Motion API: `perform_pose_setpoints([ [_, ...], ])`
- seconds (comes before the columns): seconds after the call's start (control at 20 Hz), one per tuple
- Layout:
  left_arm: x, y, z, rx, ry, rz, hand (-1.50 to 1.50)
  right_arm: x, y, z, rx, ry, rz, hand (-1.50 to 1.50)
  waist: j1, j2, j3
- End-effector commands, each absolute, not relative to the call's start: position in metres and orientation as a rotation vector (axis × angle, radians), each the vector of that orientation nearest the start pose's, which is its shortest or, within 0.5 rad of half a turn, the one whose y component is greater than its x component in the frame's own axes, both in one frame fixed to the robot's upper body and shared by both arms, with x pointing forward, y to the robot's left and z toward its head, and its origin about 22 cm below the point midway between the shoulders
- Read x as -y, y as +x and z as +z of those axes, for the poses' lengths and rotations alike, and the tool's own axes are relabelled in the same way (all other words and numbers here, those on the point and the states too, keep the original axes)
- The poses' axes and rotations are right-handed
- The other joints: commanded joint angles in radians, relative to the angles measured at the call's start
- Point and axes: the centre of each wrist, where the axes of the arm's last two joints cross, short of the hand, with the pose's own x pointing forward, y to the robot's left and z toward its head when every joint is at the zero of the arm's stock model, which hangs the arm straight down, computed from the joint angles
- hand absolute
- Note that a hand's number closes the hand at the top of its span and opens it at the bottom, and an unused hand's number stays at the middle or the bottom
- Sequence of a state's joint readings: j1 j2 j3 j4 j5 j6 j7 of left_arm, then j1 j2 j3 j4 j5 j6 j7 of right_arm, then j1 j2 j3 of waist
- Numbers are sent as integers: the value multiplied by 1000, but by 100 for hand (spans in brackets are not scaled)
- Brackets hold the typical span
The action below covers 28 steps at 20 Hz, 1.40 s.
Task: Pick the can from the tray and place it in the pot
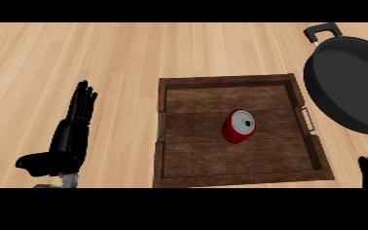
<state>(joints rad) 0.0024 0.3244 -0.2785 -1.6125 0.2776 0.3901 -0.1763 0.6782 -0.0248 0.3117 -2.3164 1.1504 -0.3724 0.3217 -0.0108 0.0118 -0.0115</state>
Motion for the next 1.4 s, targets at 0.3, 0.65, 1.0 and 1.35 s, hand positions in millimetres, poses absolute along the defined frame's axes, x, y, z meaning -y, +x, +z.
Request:
perform_pose_setpoints([
  [0.3, -219, 238, 4, 1715, 88, 26, 0, 132, 117, 100, 1208, -1208, 348, -150, 32, -2, 7],
  [0.65, -227, 240, -2, 1705, 111, 32, 0, 90, 151, 88, 1011, -1199, 400, -150, 23, -8, 10],
  [1.0, -230, 243, 8, 1716, 94, 40, 0, 81, 169, 87, 1020, -1169, 381, -150, 17, -11, 11],
  [1.35, -211, 244, 16, 1704, 124, 42, 0, 85, 181, 63, 971, -1170, 413, -150, 12, -12, 12],
])
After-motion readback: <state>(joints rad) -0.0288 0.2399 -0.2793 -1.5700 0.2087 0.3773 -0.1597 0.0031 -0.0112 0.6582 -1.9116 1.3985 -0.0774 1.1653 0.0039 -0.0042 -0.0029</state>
